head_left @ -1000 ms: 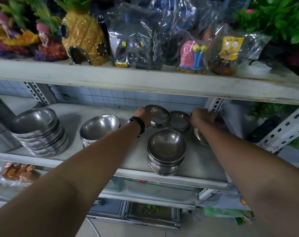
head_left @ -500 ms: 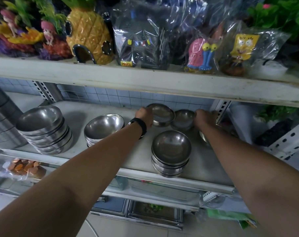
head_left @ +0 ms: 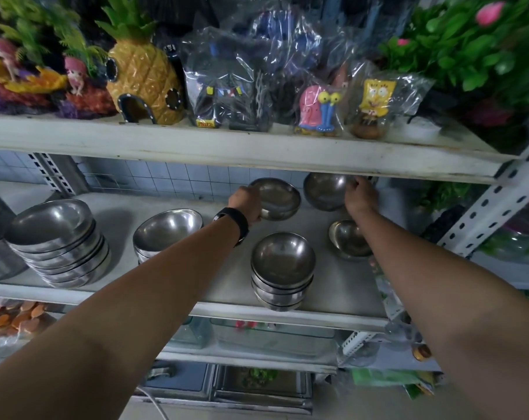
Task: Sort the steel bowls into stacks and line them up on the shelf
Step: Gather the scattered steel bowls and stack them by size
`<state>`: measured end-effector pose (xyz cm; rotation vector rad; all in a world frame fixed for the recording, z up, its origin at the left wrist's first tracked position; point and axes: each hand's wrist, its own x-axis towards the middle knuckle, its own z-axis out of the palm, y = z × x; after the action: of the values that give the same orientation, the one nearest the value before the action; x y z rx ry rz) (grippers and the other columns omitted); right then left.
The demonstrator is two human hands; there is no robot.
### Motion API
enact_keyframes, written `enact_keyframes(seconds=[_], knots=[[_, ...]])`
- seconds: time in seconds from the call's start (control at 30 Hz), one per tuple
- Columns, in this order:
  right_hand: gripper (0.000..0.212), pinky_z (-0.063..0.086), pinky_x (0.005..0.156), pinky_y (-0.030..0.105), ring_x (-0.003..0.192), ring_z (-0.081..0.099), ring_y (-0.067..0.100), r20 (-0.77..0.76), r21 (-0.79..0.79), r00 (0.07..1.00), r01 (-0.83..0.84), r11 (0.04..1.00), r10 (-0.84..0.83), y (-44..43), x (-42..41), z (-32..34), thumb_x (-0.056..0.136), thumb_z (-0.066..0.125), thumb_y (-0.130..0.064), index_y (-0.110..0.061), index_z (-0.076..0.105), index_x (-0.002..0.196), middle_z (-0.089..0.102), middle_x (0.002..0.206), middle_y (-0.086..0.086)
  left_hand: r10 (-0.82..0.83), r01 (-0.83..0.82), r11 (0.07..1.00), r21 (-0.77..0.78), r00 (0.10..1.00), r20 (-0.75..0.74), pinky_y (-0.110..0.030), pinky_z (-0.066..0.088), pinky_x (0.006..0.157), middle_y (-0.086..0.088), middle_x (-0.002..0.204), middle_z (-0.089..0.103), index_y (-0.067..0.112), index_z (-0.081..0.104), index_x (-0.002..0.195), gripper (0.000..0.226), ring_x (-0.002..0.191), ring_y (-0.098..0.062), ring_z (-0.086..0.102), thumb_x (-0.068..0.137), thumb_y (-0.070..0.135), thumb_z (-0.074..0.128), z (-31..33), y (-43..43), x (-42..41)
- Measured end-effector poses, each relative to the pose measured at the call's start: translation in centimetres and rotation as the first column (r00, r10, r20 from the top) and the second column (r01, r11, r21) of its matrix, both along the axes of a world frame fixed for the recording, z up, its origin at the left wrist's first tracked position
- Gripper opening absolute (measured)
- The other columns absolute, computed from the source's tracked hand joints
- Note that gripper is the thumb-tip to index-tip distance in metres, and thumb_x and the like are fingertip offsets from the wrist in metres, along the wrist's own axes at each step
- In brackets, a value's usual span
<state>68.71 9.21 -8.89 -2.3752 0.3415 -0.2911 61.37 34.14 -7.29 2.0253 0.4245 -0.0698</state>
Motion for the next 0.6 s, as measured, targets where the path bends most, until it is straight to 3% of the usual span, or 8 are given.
enact_keyframes(seconds=[0.03,0.1,0.17,0.23,0.33,0.43,0.5,0.6], knots=[[0.040,0.045,0.099,0.045,0.121,0.055,0.045,-0.013,0.041,1.000,0.002,0.999,-0.001,-0.1,-0.4,0.2,0.106,0.040,-0.030,-0.006,0.056,0.133,0.057,0.135,0.024,0.007,-0.007,1.000,-0.014,1.000,-0.003,-0.034,0.055,0.052,-0.018,0.092,0.068,0.004,0.054,0.134,0.037,0.069,-0.028,0.068,0.106,0.019,0.034,0.1,0.0,-0.2],[0.045,0.047,0.101,0.048,0.122,0.055,0.044,-0.031,0.133,0.999,0.017,0.991,-0.013,-0.4,-0.8,0.4,0.105,0.041,-0.036,-0.008,0.051,0.140,0.056,0.138,0.022,0.018,-0.019,0.999,-0.029,1.000,-0.013,-0.026,0.040,0.041,-0.011,0.074,0.062,0.006,0.056,0.132,0.039,0.052,-0.018,0.055,0.106,0.024,0.033,0.2,0.0,-0.6],[0.049,0.048,0.101,0.044,0.122,0.055,0.041,-0.054,0.212,0.998,0.033,0.977,-0.022,-0.7,-1.3,0.7,0.106,0.039,-0.037,-0.009,0.046,0.146,0.052,0.143,0.020,0.009,-0.009,0.999,-0.049,1.000,-0.007,-0.025,0.038,0.041,-0.008,0.067,0.060,0.006,0.056,0.133,0.040,0.049,-0.017,0.052,0.105,0.024,0.033,0.4,0.0,-1.2],[0.046,0.052,0.087,0.039,0.103,0.063,0.035,-0.063,0.320,0.998,0.036,0.947,-0.016,-0.9,-1.7,0.6,0.107,0.038,-0.032,-0.005,0.048,0.144,0.055,0.138,0.022,0.002,-0.002,0.998,-0.067,1.000,0.003,-0.024,0.037,0.040,-0.007,0.064,0.059,0.005,0.055,0.133,0.041,0.047,-0.016,0.051,0.105,0.025,0.033,0.7,0.1,-1.9],[0.035,0.057,0.065,0.034,0.064,0.061,0.021,-0.080,0.594,0.994,0.104,0.798,-0.070,-0.7,-3.0,0.8,0.107,0.037,-0.025,-0.009,0.058,0.130,0.067,0.101,0.014,0.013,-0.013,0.997,-0.078,1.000,0.004,-0.022,0.036,0.036,-0.006,0.066,0.059,0.005,0.054,0.132,0.041,0.047,-0.015,0.051,0.107,0.028,0.032,1.2,-0.1,-2.9],[0.029,0.055,0.058,0.034,0.057,0.060,0.022,-0.101,0.657,0.990,0.138,0.742,-0.094,-0.5,-4.0,0.8,0.107,0.035,-0.028,-0.015,0.060,0.114,0.062,0.077,0.008,0.023,-0.023,0.994,-0.106,1.000,-0.003,-0.023,0.036,0.038,-0.006,0.067,0.058,0.008,0.054,0.130,0.038,0.047,-0.015,0.050,0.107,0.028,0.031,1.5,-0.3,-3.8],[0.031,0.050,0.050,0.032,0.053,0.059,0.024,-0.124,0.675,0.987,0.161,0.720,-0.105,-0.5,-4.4,0.7,0.106,0.035,-0.031,-0.014,0.062,0.105,0.064,0.072,0.009,0.031,-0.030,0.993,-0.115,1.000,-0.001,-0.024,0.036,0.041,-0.006,0.067,0.058,0.010,0.054,0.127,0.035,0.046,-0.015,0.050,0.106,0.026,0.031,1.8,-0.5,-4.6],[0.034,0.051,0.052,0.033,0.057,0.062,0.026,-0.145,0.695,0.983,0.182,0.696,-0.112,-0.6,-4.9,0.6,0.104,0.037,-0.033,-0.016,0.066,0.105,0.067,0.074,0.010,0.046,-0.046,0.996,-0.072,0.999,0.003,-0.022,0.035,0.037,-0.007,0.067,0.057,0.005,0.056,0.122,0.033,0.047,-0.016,0.050,0.106,0.020,0.031,2.0,-0.8,-5.5]])
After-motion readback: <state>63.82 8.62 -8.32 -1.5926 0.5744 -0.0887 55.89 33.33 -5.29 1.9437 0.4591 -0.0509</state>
